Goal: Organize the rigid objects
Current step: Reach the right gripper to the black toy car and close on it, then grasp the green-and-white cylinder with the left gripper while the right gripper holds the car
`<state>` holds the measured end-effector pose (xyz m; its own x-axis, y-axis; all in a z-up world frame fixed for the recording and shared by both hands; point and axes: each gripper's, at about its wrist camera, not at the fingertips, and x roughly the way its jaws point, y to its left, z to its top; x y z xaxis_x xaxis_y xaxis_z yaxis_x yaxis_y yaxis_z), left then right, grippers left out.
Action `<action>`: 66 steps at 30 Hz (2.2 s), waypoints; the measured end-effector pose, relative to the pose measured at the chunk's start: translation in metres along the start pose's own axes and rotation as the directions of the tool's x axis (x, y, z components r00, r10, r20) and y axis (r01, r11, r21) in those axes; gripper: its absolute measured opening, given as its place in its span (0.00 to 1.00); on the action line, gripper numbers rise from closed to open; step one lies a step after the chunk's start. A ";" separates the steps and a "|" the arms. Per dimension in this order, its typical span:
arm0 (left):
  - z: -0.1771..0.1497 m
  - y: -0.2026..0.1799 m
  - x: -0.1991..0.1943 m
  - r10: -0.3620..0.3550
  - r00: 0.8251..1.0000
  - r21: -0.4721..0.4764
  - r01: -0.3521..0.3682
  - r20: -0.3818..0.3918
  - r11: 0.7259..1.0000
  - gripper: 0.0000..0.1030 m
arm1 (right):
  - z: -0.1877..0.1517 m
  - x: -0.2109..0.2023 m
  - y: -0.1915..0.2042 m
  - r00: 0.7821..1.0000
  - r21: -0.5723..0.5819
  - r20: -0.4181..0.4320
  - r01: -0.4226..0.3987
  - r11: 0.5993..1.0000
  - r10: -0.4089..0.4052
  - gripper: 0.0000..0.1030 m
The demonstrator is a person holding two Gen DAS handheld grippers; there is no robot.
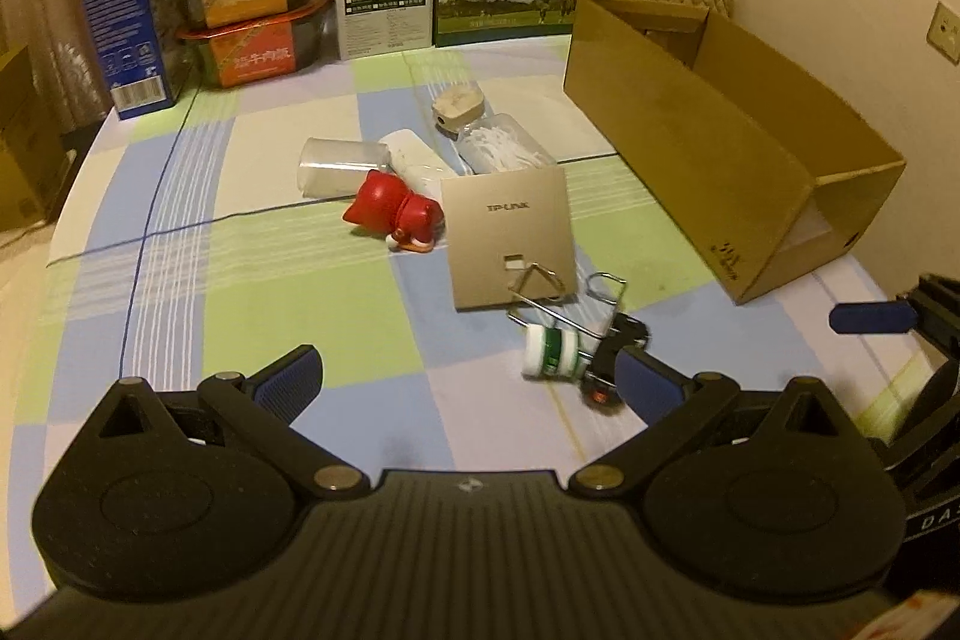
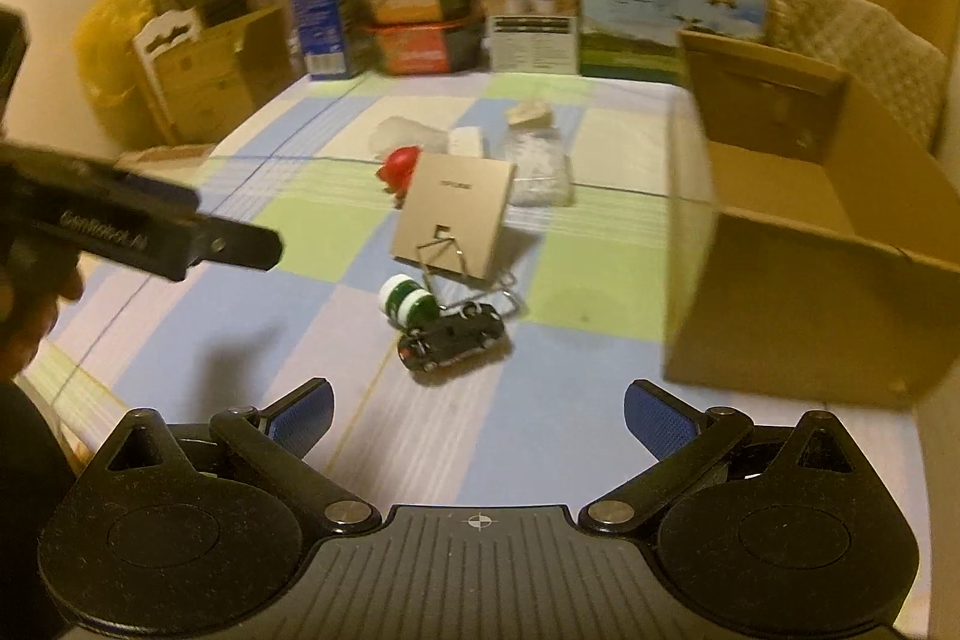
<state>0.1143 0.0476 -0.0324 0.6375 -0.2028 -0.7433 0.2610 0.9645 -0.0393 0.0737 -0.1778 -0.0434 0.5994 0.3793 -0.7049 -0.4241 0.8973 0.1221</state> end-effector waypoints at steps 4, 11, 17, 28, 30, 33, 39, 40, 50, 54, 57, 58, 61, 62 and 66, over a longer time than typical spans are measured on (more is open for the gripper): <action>0.000 0.013 0.021 -0.022 1.000 0.029 0.022 -0.001 0.999 0.99 | 0.004 0.027 -0.002 0.999 -0.043 0.000 -0.040 0.998 0.040 0.98; -0.014 0.017 0.056 -0.051 0.998 0.134 0.053 -0.023 0.989 0.99 | 0.008 0.075 -0.004 0.996 -0.111 -0.043 -0.085 0.990 0.081 0.91; -0.023 0.022 0.069 -0.064 0.998 0.147 0.062 0.006 0.987 0.99 | 0.011 0.103 -0.010 0.995 -0.173 -0.061 -0.093 0.980 0.084 0.83; -0.023 0.022 0.076 -0.061 0.998 0.164 0.060 -0.001 0.985 0.99 | 0.013 0.121 -0.012 0.989 -0.226 -0.089 -0.137 0.965 0.119 0.66; -0.023 0.023 0.076 -0.063 0.998 0.158 0.063 -0.003 0.985 0.99 | 0.014 0.121 -0.013 0.990 -0.215 -0.091 -0.130 0.968 0.112 0.63; -0.023 0.023 0.076 -0.075 0.997 0.139 0.075 -0.006 0.987 0.97 | 0.016 0.114 -0.015 0.992 -0.182 -0.083 -0.108 0.977 0.094 0.63; -0.022 0.005 0.080 -0.142 0.990 0.142 0.142 -0.011 0.980 0.83 | 0.007 0.089 -0.021 0.997 -0.118 -0.070 0.012 0.993 -0.020 0.63; -0.022 0.001 0.080 -0.144 0.990 0.142 0.144 -0.006 0.979 0.80 | 0.003 0.085 -0.023 0.997 -0.098 -0.074 0.022 0.995 -0.030 0.63; -0.012 -0.033 0.089 -0.114 0.993 0.133 0.110 0.023 0.985 0.38 | -0.008 0.066 -0.039 0.994 -0.011 -0.065 0.087 0.996 -0.088 0.63; -0.014 -0.039 0.094 -0.108 0.994 0.157 0.106 0.005 0.982 0.35 | -0.009 0.064 -0.043 0.994 0.005 -0.060 0.096 0.995 -0.096 0.62; -0.016 -0.040 0.096 -0.098 0.995 0.169 0.098 -0.009 0.981 0.26 | -0.010 0.064 -0.044 0.993 0.022 -0.061 0.098 0.995 -0.096 0.62; -0.017 -0.040 0.096 -0.097 0.995 0.169 0.097 -0.010 0.981 0.26 | -0.009 0.064 -0.045 0.994 0.028 -0.060 0.095 0.995 -0.093 0.62; -0.017 -0.039 0.093 -0.094 0.995 0.166 0.096 -0.020 0.981 0.26 | -0.007 0.063 -0.045 0.995 0.039 -0.052 0.086 0.996 -0.084 0.62; -0.017 -0.040 0.092 -0.088 0.996 0.172 0.091 -0.025 0.981 0.26 | -0.006 0.061 -0.044 0.996 0.040 -0.048 0.082 0.996 -0.080 0.62; -0.015 -0.040 0.076 -0.052 0.998 0.169 0.055 -0.023 0.984 0.26 | -0.004 0.050 -0.039 0.997 0.035 -0.030 0.073 0.997 -0.072 0.62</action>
<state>0.1415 -0.0039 -0.0979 0.6061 -0.2489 -0.7555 0.4145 0.9095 0.0329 0.1172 -0.1951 -0.0863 0.6079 0.3065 -0.7325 -0.3553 0.9300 0.0943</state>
